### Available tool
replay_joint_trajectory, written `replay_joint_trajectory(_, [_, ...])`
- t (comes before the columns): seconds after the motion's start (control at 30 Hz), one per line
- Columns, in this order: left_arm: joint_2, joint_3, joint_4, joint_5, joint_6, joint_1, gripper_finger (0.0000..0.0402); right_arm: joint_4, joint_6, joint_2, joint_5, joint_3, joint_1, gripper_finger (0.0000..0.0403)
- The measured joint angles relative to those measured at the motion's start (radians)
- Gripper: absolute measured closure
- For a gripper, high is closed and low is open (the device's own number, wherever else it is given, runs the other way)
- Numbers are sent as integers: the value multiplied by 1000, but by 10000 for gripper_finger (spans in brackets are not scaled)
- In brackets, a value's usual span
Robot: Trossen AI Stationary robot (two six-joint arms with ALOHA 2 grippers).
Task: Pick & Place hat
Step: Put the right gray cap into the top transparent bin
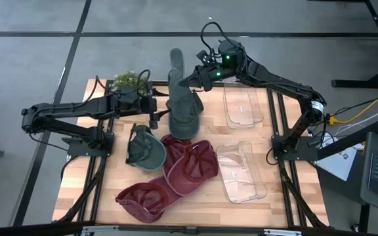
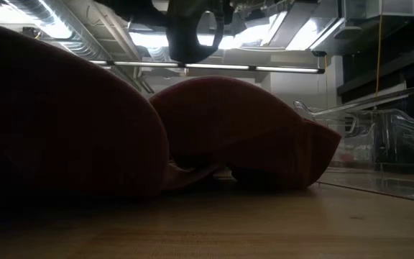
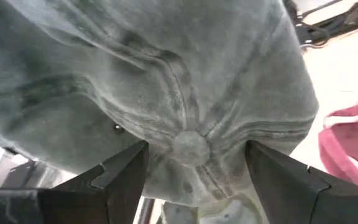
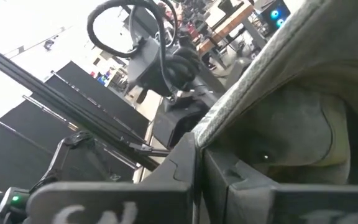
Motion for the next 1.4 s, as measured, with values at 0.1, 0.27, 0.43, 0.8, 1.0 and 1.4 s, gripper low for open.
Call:
replay_joint_trajectory(0.1, [5, 0, 50, -33, 0, 0, 137, 1, 0, 0, 3, 0, 0, 389])
replay_joint_trajectory(0.27, [5, 0, 120, -84, 16, 0, 161, 3, 1, 0, 24, 0, 0, 389])
replay_joint_trajectory(0.43, [5, 0, 116, -193, 43, 1, 242, 15, 4, 0, 37, 0, 0, 389])
replay_joint_trajectory(0.8, [-43, 0, 94, -355, 44, -1, 378, 21, -5, 0, 90, 0, 0, 389])
replay_joint_trajectory(1.0, [-117, 0, 108, -526, 133, -42, 379, 17, -49, 0, 93, 0, -3, 382])
replay_joint_trajectory(1.4, [-247, 0, 158, -700, 330, -174, 379, -239, -218, 0, 178, 0, -23, 304])
